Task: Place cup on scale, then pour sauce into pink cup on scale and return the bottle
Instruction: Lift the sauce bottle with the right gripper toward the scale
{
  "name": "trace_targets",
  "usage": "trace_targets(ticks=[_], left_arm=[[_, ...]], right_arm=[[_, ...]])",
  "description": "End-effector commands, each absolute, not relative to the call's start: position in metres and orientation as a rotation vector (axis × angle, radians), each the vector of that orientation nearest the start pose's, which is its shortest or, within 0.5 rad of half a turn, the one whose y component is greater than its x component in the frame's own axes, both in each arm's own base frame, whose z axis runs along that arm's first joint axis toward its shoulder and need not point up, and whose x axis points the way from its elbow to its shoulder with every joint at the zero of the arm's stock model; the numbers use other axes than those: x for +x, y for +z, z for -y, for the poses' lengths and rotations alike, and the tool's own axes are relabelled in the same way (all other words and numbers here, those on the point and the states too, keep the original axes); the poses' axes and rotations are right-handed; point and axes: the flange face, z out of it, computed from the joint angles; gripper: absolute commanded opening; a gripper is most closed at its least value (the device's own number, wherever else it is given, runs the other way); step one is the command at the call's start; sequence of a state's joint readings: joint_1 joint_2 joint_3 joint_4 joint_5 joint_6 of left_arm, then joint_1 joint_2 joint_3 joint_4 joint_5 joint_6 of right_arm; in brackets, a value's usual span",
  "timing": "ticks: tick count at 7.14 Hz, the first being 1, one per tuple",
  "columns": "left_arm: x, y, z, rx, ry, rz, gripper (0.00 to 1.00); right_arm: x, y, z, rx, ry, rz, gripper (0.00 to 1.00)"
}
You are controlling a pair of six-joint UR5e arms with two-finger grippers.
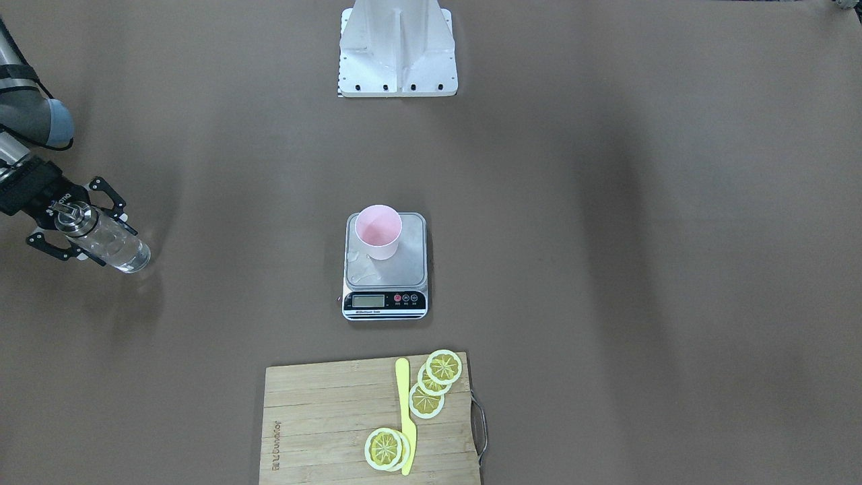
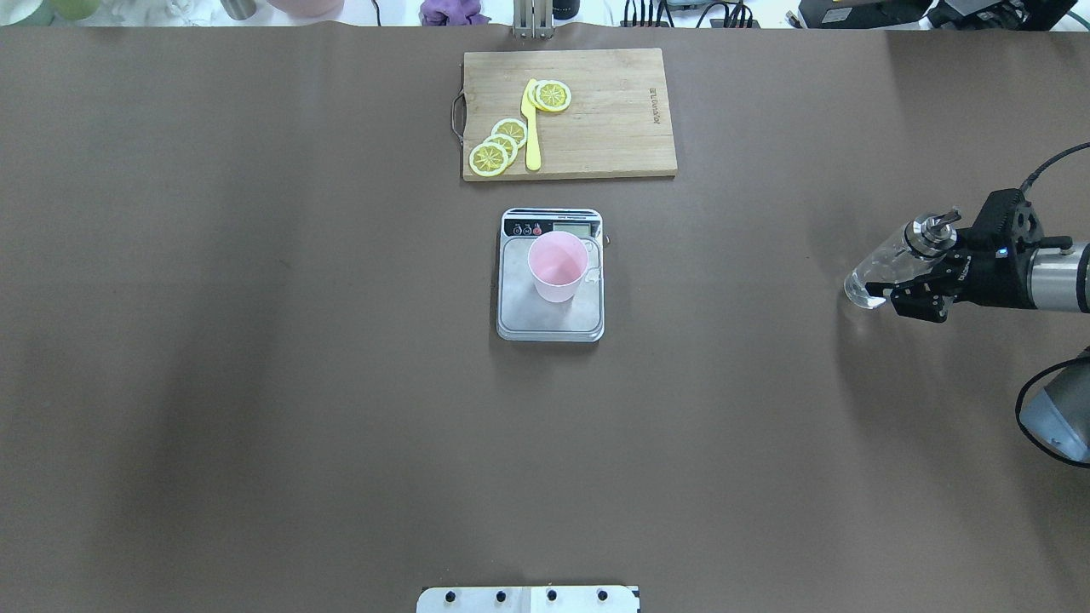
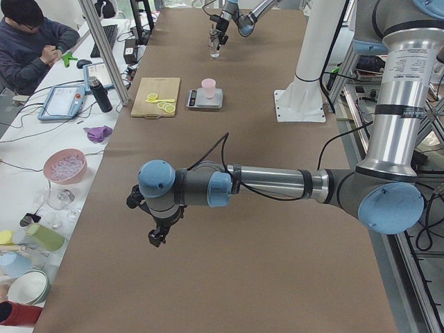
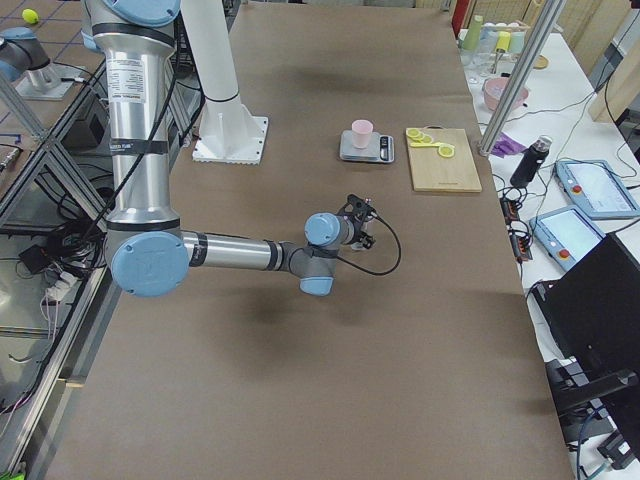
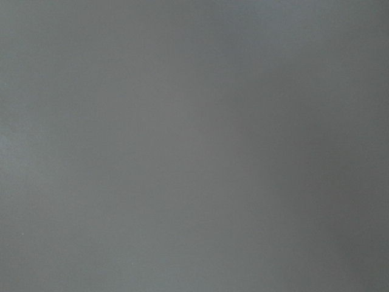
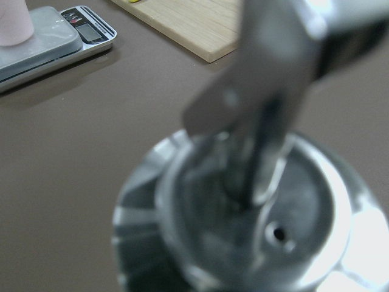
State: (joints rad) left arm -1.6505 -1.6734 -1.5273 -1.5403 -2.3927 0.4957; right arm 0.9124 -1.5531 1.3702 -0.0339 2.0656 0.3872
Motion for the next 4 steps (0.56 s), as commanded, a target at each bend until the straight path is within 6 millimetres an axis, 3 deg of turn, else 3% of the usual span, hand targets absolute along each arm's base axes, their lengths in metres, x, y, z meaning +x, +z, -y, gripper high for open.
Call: trace_targets(ticks=[1,3,4], left_arm=[[-0.101,0.632,0.508,0.242,0.385,-0.788,0.99],[-0.099,0.615,0.486,0.243,0.326,-0.781,0.99],[-0.099,0.619,0.48,0.237,0.323,-0.783,0.99]], right_arm=[[-0.243,0.563,0.464,0.906,-0.533,1.007,0.0],[-0.247,0.532,0.472,0.844,-0.511,0.976,0.0],[-0.247,0.502,0.474,0.806,-0.496,0.951,0.0]])
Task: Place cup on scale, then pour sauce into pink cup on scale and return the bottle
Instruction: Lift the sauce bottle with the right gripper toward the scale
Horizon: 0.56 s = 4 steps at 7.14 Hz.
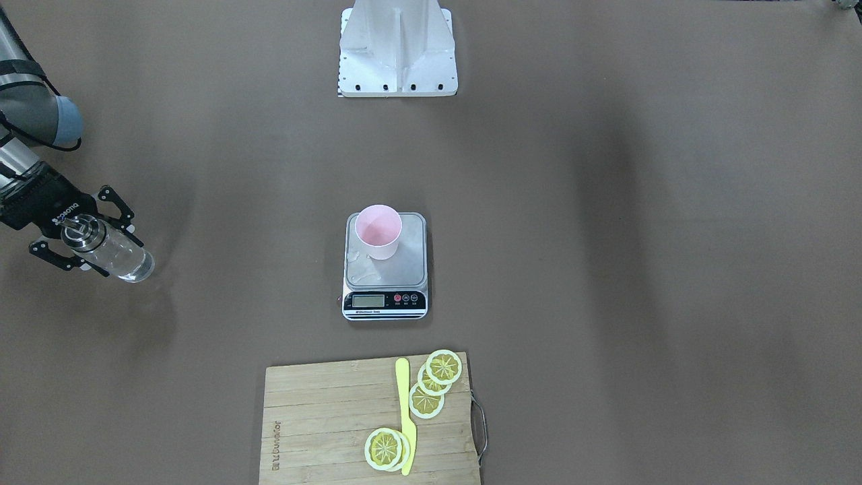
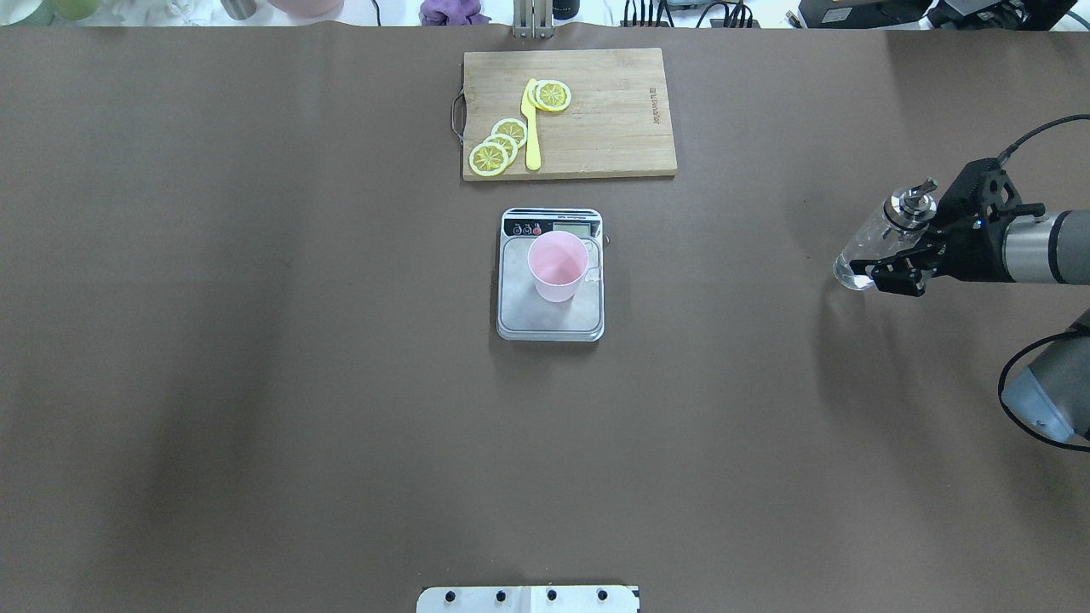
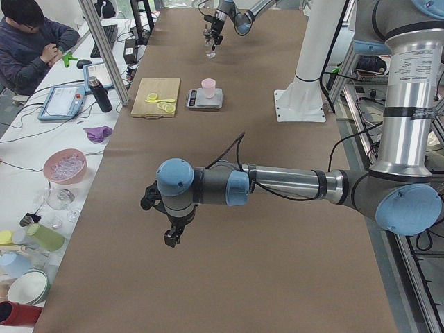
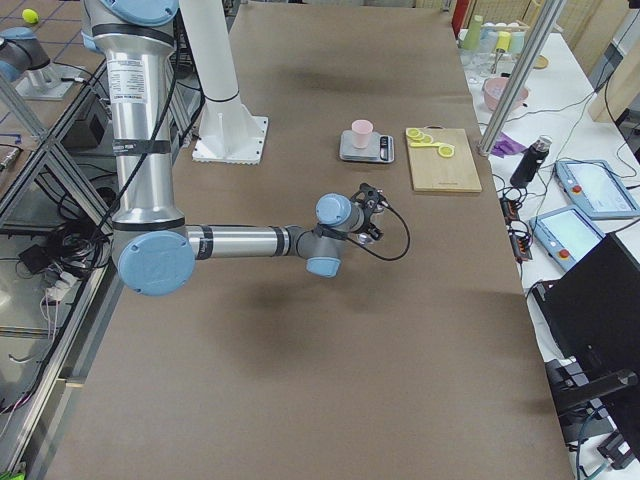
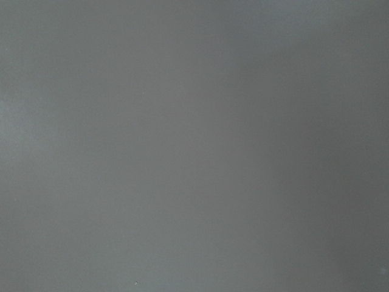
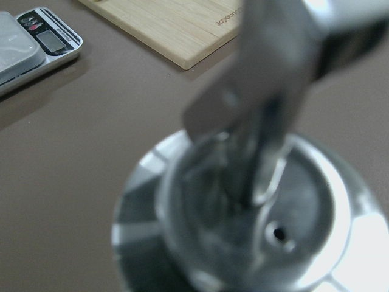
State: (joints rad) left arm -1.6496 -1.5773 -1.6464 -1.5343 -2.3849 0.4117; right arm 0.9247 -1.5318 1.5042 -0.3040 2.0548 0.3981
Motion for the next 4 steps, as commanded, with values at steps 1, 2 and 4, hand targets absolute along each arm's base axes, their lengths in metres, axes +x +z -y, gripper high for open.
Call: trace_targets(ticks=[1,2,4], left_arm=[[-0.099,0.619,0.48,0.237,0.323,-0.783,0.99],[-0.099,0.618,0.48,0.239,0.324,-0.784,0.99],[-0.098,0.617,0.481,0.242,0.328,-0.783,0.99]], right_arm=[[-0.245,0.477,0.476,0.776,-0.469,0.903,0.0],[-0.257,0.461,0.47,0.772,-0.472,0.871,0.0],[-0.307,0.427,0.449,0.786,-0.502,0.765,0.0]])
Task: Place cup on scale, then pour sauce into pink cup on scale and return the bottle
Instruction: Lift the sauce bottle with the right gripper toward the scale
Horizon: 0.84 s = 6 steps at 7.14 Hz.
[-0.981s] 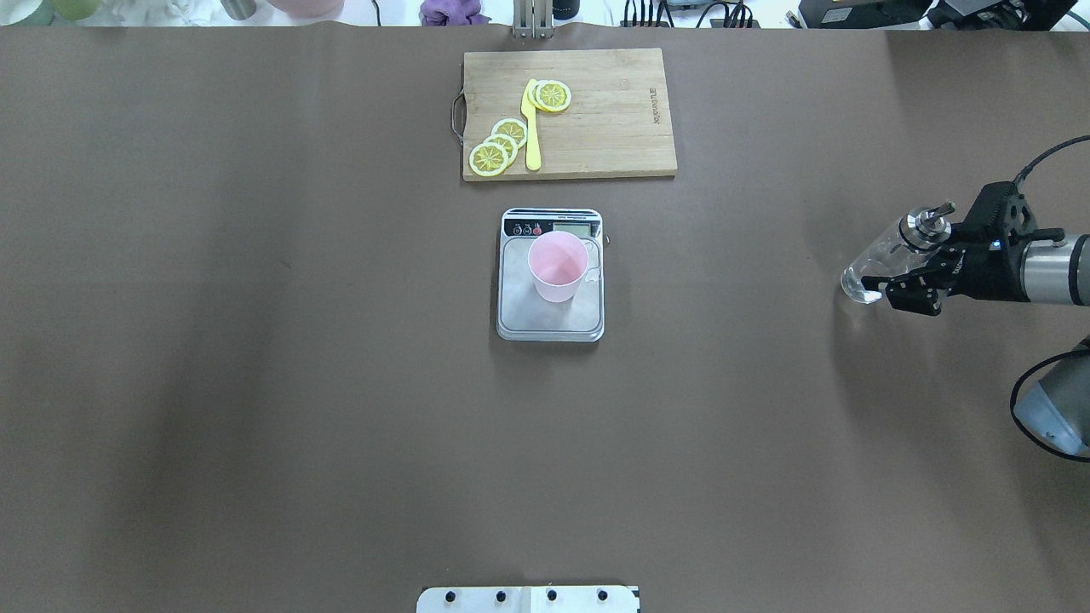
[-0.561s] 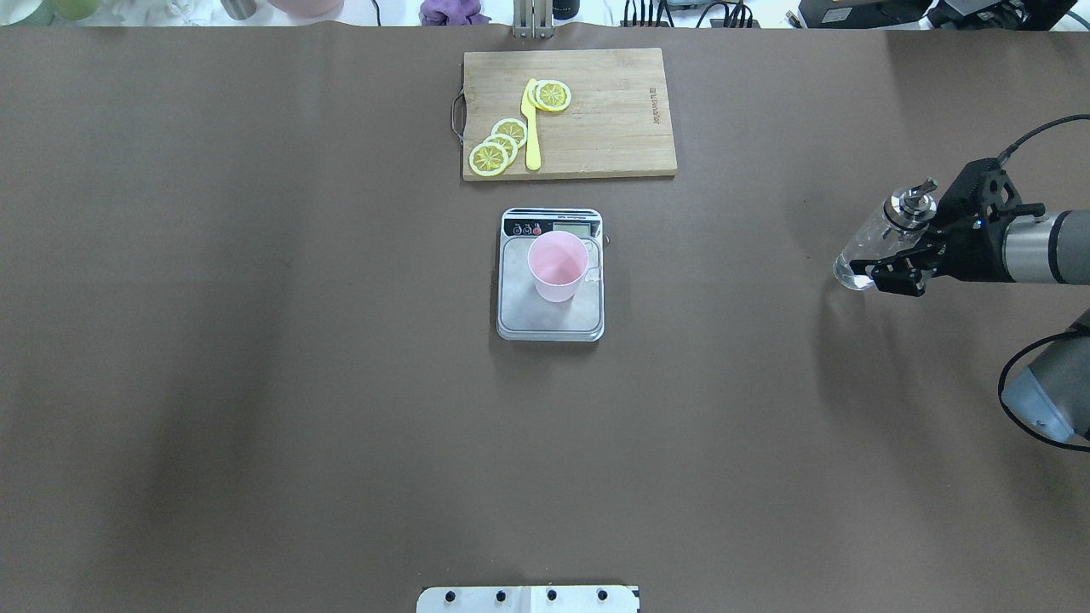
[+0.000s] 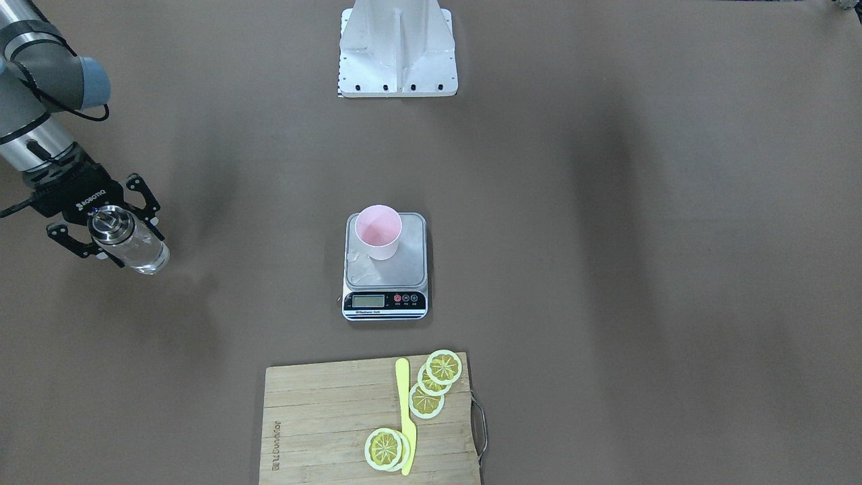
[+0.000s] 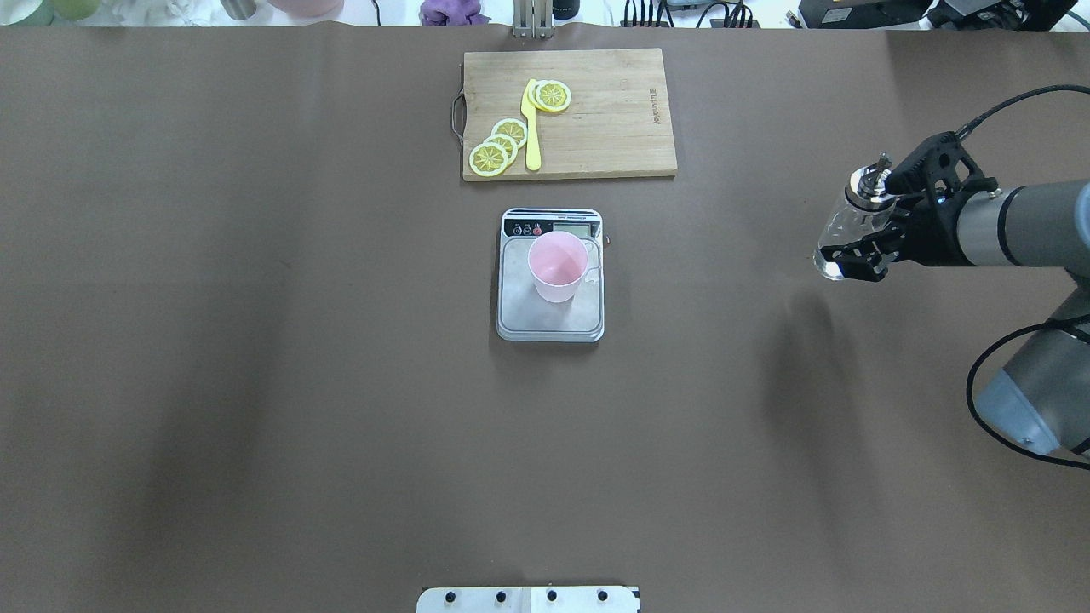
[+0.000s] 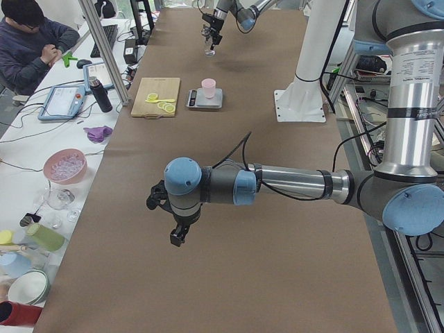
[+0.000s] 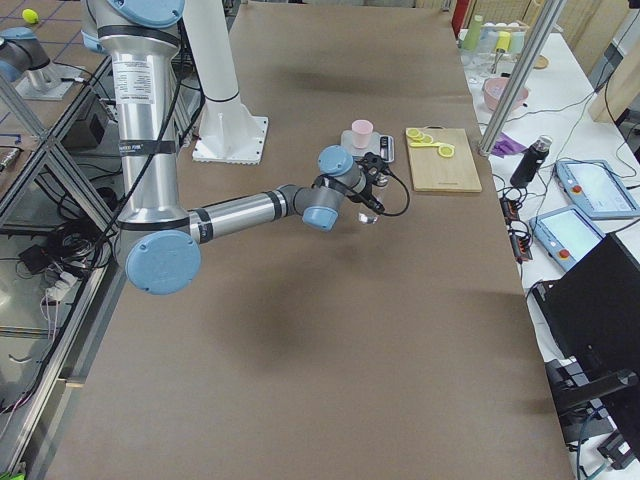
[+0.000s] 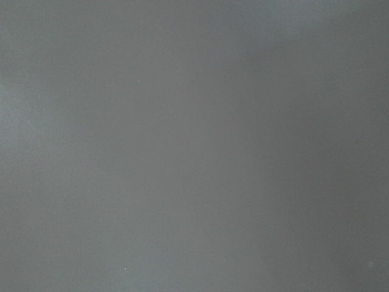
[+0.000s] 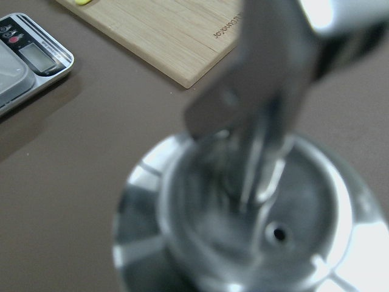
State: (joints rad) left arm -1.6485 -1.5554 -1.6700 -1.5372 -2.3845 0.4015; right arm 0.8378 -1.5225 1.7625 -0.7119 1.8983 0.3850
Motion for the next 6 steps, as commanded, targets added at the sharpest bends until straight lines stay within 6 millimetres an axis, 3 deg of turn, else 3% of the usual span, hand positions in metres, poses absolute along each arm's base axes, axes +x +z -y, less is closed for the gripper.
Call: trace_targets(ticks=[1,3,6], left_arm=[[-0.098,0.617,0.481,0.241,0.327,-0.783,0.99],[-0.097,0.618,0.481,0.239,0.328,-0.784,0.99],[-0.096,0.621,0.481,0.234,0.326,-0.787,0.99]], right_arm=[[-0.324,0.415,0.443,0.82,-0.599,0.679,0.0],[-0.347,0.397,0.442,0.806,-0.675,0.609,0.0],[-0.386,0.339,0.437,0.735,-0.722,0.487,0.0]])
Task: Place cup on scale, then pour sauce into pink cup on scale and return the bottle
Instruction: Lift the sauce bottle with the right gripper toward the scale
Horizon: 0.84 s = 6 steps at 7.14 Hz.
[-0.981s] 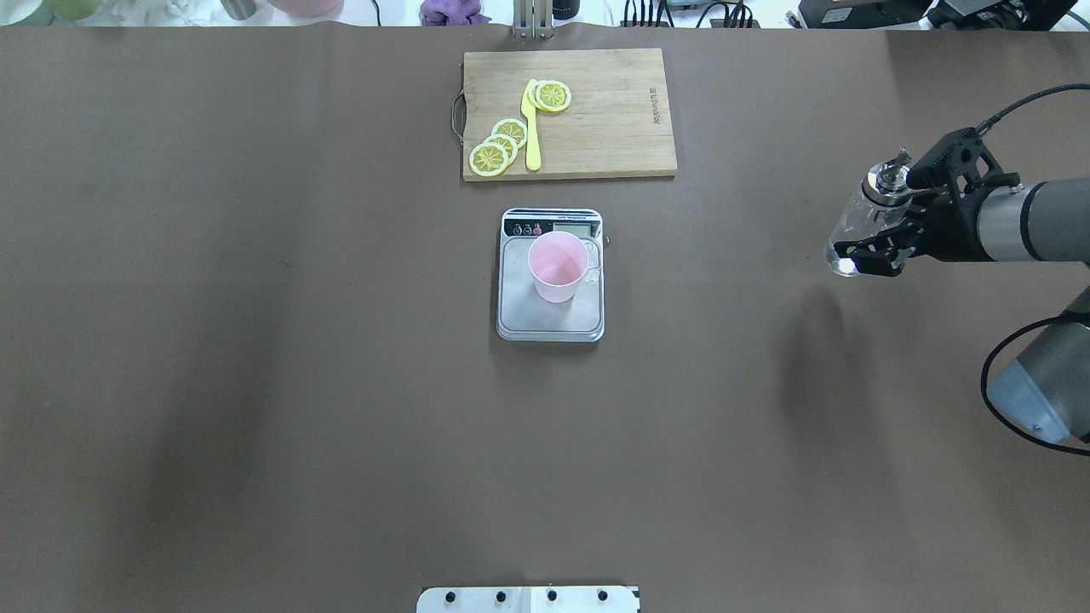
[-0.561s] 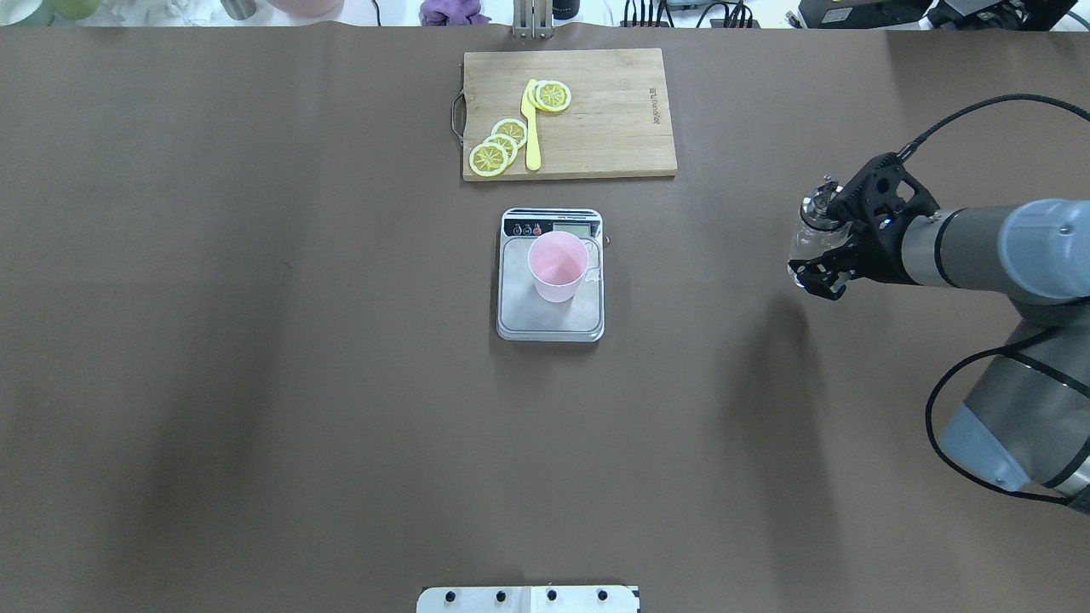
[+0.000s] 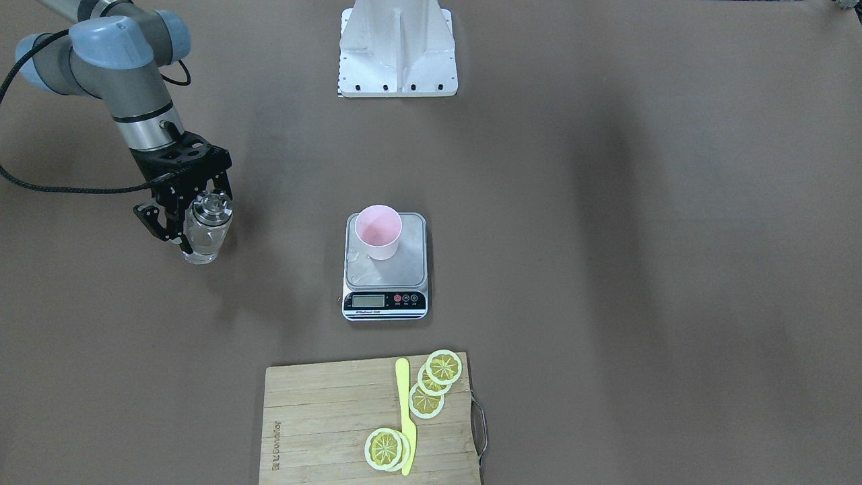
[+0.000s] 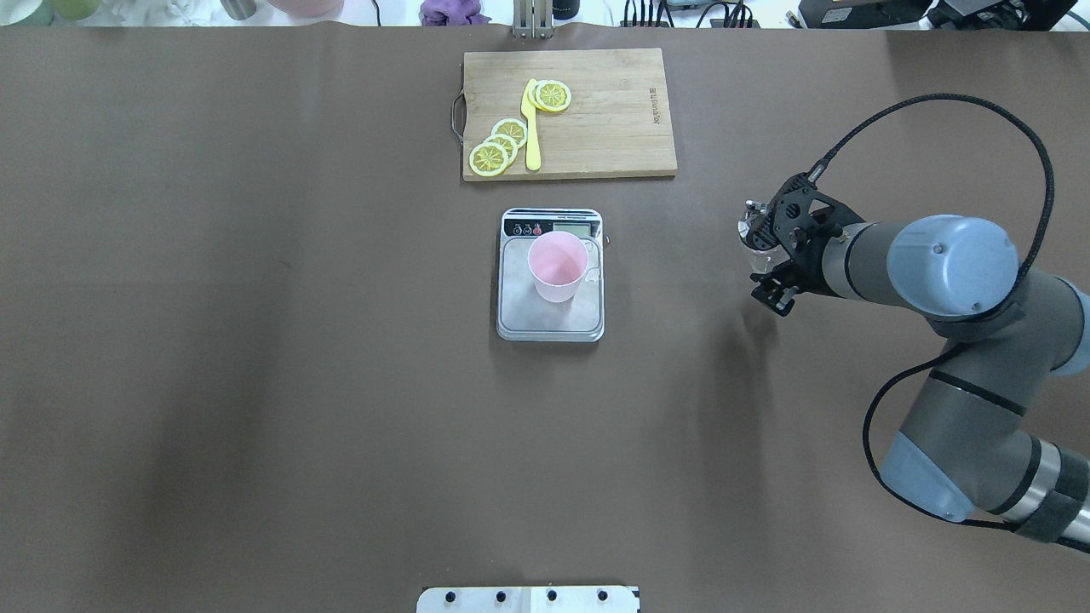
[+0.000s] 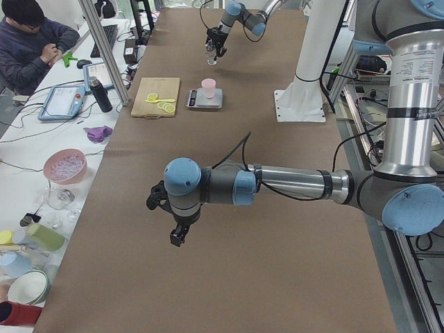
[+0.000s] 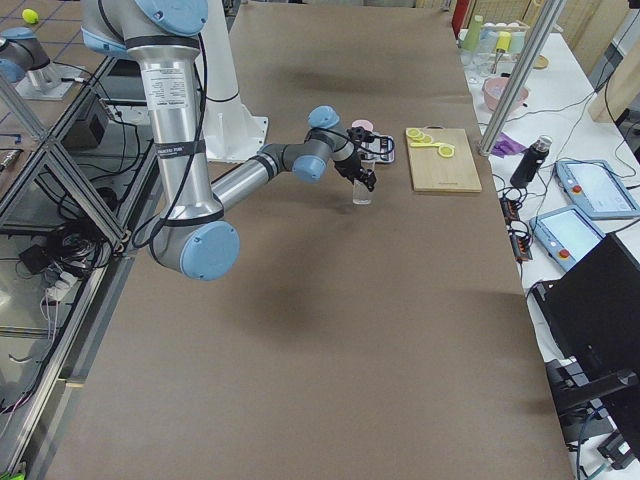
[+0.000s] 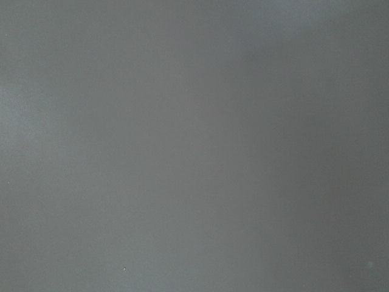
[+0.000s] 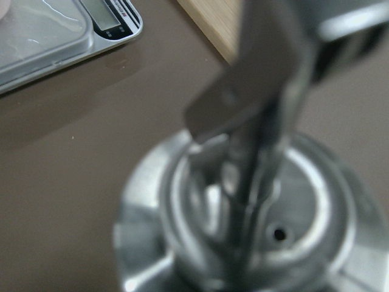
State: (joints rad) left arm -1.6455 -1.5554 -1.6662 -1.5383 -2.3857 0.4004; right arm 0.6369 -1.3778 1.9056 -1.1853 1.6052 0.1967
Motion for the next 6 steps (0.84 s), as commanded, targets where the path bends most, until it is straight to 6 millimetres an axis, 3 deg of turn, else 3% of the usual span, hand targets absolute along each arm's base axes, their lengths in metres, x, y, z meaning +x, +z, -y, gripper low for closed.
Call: trace_targets(ticks=[1,2,4,6], left_arm=[[-0.097,0.62,0.481,0.235,0.329,-0.785,0.99],[-0.097,0.621,0.481,0.232,0.326,-0.786,0.99],[-0.097,0.621,0.481,0.232,0.327,-0.786,0.99],[-0.096,0.623,0.48,0.226,0.326,-0.787,0.99]], right_arm=[[-0.394,0.322,0.434,0.711,-0.731,0.457,0.0],[-0.405,0.319,0.424,0.686,-0.756,0.431,0.0],[-0.436,0.282,0.412,0.657,-0.785,0.371,0.0],[-0.444,0.28,0.409,0.598,-0.796,0.297,0.0]])
